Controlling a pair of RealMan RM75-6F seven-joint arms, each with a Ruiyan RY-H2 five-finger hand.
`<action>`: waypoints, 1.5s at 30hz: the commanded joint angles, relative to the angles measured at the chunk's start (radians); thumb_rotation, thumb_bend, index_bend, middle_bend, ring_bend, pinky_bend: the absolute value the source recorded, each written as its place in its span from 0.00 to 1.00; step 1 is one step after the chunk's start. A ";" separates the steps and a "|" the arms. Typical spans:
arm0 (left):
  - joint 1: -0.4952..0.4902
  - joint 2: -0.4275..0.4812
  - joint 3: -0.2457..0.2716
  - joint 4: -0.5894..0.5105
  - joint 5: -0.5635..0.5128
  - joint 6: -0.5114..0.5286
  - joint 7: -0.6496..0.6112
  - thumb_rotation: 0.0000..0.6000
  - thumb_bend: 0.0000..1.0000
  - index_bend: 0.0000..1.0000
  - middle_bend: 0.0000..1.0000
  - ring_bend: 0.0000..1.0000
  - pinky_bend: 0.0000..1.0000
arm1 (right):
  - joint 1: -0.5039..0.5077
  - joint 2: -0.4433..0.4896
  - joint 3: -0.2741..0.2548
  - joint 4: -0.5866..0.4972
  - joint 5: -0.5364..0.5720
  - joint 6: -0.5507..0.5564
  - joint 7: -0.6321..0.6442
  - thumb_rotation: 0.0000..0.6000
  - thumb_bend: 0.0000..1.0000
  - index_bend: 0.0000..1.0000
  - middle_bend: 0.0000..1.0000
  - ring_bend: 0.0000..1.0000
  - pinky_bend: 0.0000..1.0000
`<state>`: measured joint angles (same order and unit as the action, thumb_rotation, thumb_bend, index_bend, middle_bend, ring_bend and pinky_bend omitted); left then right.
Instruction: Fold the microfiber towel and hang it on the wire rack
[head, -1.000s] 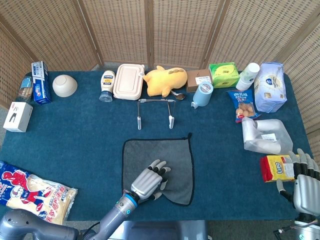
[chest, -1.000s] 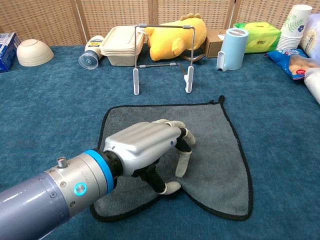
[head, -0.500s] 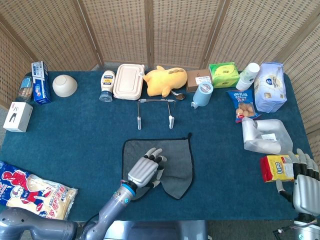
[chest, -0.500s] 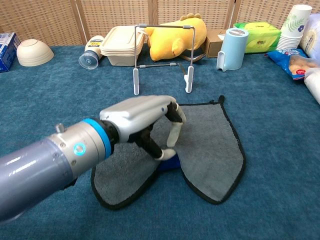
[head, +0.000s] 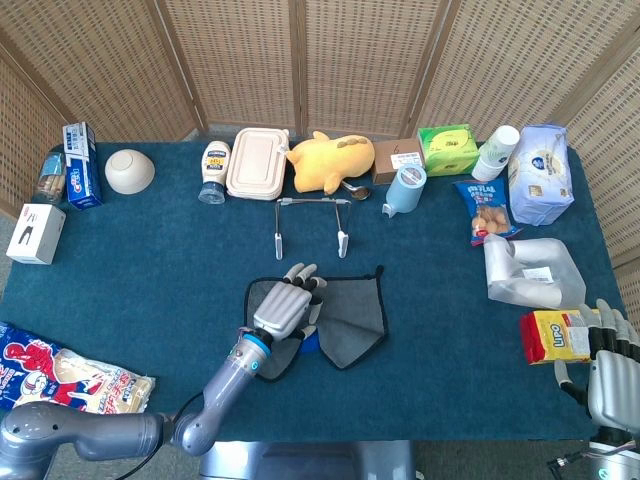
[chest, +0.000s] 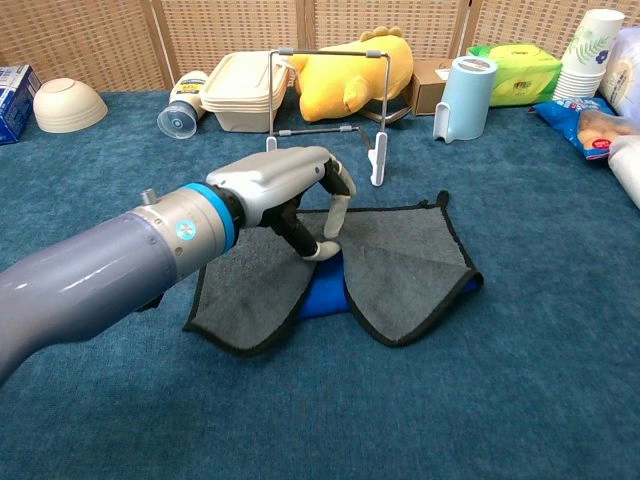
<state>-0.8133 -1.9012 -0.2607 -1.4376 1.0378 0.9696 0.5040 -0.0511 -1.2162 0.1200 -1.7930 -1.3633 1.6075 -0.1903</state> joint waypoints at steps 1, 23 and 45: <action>-0.033 -0.024 -0.020 0.064 0.005 -0.023 -0.024 1.00 0.44 0.65 0.23 0.00 0.00 | 0.000 0.000 0.001 0.001 0.002 -0.001 0.000 1.00 0.31 0.10 0.03 0.00 0.00; -0.126 -0.117 -0.041 0.296 0.037 -0.067 -0.100 1.00 0.43 0.64 0.21 0.00 0.00 | -0.012 0.004 0.001 0.007 0.010 0.008 0.007 1.00 0.31 0.10 0.03 0.00 0.00; -0.170 -0.150 -0.062 0.406 0.040 -0.090 -0.129 1.00 0.43 0.61 0.19 0.00 0.00 | -0.019 0.006 0.001 -0.005 0.010 0.019 -0.010 1.00 0.31 0.10 0.04 0.00 0.00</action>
<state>-0.9808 -2.0483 -0.3212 -1.0340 1.0782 0.8816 0.3776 -0.0703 -1.2105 0.1206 -1.7977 -1.3530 1.6267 -0.2004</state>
